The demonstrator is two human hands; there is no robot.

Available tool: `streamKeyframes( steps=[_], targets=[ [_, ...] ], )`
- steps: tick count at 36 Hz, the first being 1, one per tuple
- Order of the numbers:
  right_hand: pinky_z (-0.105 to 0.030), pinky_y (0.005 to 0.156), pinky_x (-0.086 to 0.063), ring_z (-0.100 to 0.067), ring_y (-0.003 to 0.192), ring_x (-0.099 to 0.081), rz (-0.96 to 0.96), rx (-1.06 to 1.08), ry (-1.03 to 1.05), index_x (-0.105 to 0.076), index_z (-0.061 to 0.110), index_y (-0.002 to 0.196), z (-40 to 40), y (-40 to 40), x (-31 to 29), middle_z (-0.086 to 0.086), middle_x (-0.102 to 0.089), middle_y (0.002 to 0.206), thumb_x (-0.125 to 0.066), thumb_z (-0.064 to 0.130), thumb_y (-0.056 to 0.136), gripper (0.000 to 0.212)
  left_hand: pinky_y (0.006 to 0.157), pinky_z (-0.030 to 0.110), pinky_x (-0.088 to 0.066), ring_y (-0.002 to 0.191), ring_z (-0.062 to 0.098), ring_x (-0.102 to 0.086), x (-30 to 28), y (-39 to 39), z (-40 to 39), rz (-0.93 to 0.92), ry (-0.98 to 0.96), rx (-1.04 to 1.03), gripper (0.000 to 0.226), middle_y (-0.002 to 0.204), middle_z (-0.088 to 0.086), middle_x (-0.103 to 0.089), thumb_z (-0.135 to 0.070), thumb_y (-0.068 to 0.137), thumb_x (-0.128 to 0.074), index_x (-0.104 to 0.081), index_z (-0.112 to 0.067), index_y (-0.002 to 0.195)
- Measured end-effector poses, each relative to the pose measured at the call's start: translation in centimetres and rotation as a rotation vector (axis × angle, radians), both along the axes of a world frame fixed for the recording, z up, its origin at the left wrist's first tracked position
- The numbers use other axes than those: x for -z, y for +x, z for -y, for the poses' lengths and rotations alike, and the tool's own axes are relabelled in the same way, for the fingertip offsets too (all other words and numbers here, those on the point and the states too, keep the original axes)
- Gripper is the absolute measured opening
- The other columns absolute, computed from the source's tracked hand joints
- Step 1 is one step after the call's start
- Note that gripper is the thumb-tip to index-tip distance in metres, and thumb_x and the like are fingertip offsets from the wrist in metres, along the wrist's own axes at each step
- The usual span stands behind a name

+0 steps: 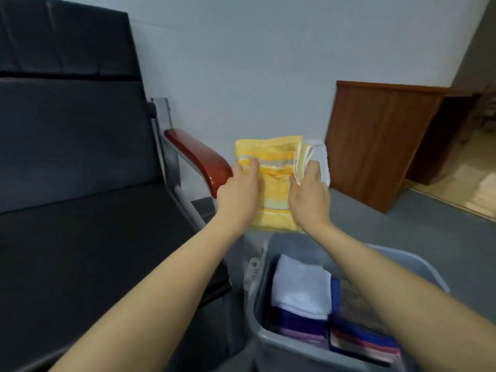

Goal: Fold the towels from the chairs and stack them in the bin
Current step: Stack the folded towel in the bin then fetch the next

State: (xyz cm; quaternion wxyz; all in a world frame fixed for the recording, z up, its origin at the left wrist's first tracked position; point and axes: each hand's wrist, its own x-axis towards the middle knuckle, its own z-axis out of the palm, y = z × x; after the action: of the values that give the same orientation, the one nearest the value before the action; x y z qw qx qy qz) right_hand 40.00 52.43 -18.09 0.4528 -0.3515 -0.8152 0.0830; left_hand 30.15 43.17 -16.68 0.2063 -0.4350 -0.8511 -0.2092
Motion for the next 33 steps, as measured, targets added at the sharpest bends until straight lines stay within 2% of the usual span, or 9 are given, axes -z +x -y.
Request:
streamKeyframes(
  steps=[4, 10, 14, 16, 19, 23, 27, 31, 33],
  targets=[
    [-0.04, 0.066, -0.033, -0.041, 0.09, -0.053, -0.044, 0.034, -0.078, -0.041, 0.002, 0.104, -4.3, 3.8, 2.5, -0.017, -0.054, 0.102, -0.047, 0.013, 0.096, 0.015, 0.058, 0.037, -0.039, 0.084, 0.037, -0.06, 2.0, 3.0, -4.7, 0.056, -0.063, 0.144, 0.045, 0.125, 0.017, -0.039, -0.018, 0.1, -0.032, -0.023, -0.014, 0.144],
    [-0.04, 0.067, -0.038, -0.039, 0.094, -0.055, -0.015, 0.057, -0.29, -0.038, 0.008, 0.108, -9.7, 7.9, 8.3, -0.015, -0.055, 0.109, -0.046, 0.018, 0.097, 0.017, 0.059, 0.036, -0.038, 0.073, 0.033, -0.053, 7.6, 5.9, -10.5, 0.206, -0.188, 0.236, 0.041, 0.122, 0.017, -0.037, -0.014, 0.099, -0.033, -0.026, -0.013, 0.14],
    [-0.041, 0.067, -0.038, -0.041, 0.093, -0.056, 0.071, 0.096, -0.352, -0.036, 0.008, 0.105, -12.2, 9.5, 12.8, -0.016, -0.055, 0.107, -0.047, 0.018, 0.096, 0.017, 0.062, 0.038, -0.04, 0.083, 0.037, -0.057, 11.9, 7.2, -13.6, 0.312, -0.292, 0.272, 0.038, 0.123, 0.018, -0.036, -0.017, 0.1, -0.031, -0.028, -0.012, 0.138],
    [-0.041, 0.065, -0.039, -0.042, 0.091, -0.056, 0.112, 0.123, -0.394, -0.036, 0.008, 0.107, -13.4, 10.4, 14.8, -0.015, -0.056, 0.108, -0.046, 0.02, 0.097, 0.018, 0.06, 0.038, -0.038, 0.079, 0.036, -0.053, 13.8, 7.7, -14.9, 0.338, -0.33, 0.307, 0.036, 0.124, 0.02, -0.036, -0.018, 0.101, -0.031, -0.03, -0.01, 0.135],
    [-0.047, 0.075, -0.046, -0.042, 0.095, -0.056, 0.157, 0.171, -0.48, -0.036, 0.009, 0.113, -15.5, 12.4, 17.8, -0.014, -0.056, 0.114, -0.044, 0.023, 0.098, 0.023, 0.058, 0.036, -0.035, 0.077, 0.035, -0.052, 16.9, 9.0, -17.3, 0.382, -0.404, 0.343, 0.035, 0.126, 0.02, -0.035, -0.02, 0.101, -0.03, -0.029, -0.011, 0.135],
    [-0.051, 0.083, -0.046, -0.042, 0.096, -0.055, 0.19, 0.256, -0.587, -0.036, 0.009, 0.117, -17.7, 14.8, 21.7, -0.014, -0.055, 0.115, -0.043, 0.02, 0.096, 0.024, 0.064, 0.039, -0.043, 0.081, 0.038, -0.055, 21.2, 11.3, -20.4, 0.438, -0.46, 0.382, 0.033, 0.121, 0.018, -0.037, -0.022, 0.101, -0.031, -0.031, -0.012, 0.132],
    [-0.049, 0.078, -0.047, -0.041, 0.087, -0.056, 0.222, 0.331, -0.641, -0.039, 0.005, 0.113, -19.5, 17.2, 25.5, -0.015, -0.055, 0.107, -0.043, 0.008, 0.089, 0.025, 0.068, 0.039, -0.043, 0.087, 0.038, -0.056, 25.4, 13.7, -23.3, 0.431, -0.561, 0.419, 0.034, 0.122, 0.018, -0.038, -0.021, 0.101, -0.031, -0.03, -0.013, 0.134],
    [-0.039, 0.069, -0.043, -0.037, 0.086, -0.056, 0.236, 0.362, -0.74, -0.036, 0.009, 0.109, -20.8, 19.3, 28.3, -0.011, -0.054, 0.107, -0.045, 0.012, 0.089, 0.021, 0.066, 0.04, -0.042, 0.089, 0.04, -0.056, 29.0, 15.4, -25.2, 0.424, -0.621, 0.463, 0.038, 0.128, 0.022, -0.036, -0.008, 0.097, -0.036, -0.03, -0.01, 0.135],
    [-0.041, 0.068, -0.045, -0.038, 0.086, -0.057, 0.266, 0.381, -0.74, -0.036, 0.007, 0.108, -21.1, 19.9, 29.8, -0.013, -0.054, 0.105, -0.047, 0.014, 0.09, 0.022, 0.061, 0.039, -0.039, 0.086, 0.041, -0.056, 30.8, 16.0, -25.7, 0.433, -0.653, 0.484, 0.045, 0.131, 0.025, -0.036, 0.0, 0.093, -0.041, -0.03, -0.009, 0.135]
  ],
)
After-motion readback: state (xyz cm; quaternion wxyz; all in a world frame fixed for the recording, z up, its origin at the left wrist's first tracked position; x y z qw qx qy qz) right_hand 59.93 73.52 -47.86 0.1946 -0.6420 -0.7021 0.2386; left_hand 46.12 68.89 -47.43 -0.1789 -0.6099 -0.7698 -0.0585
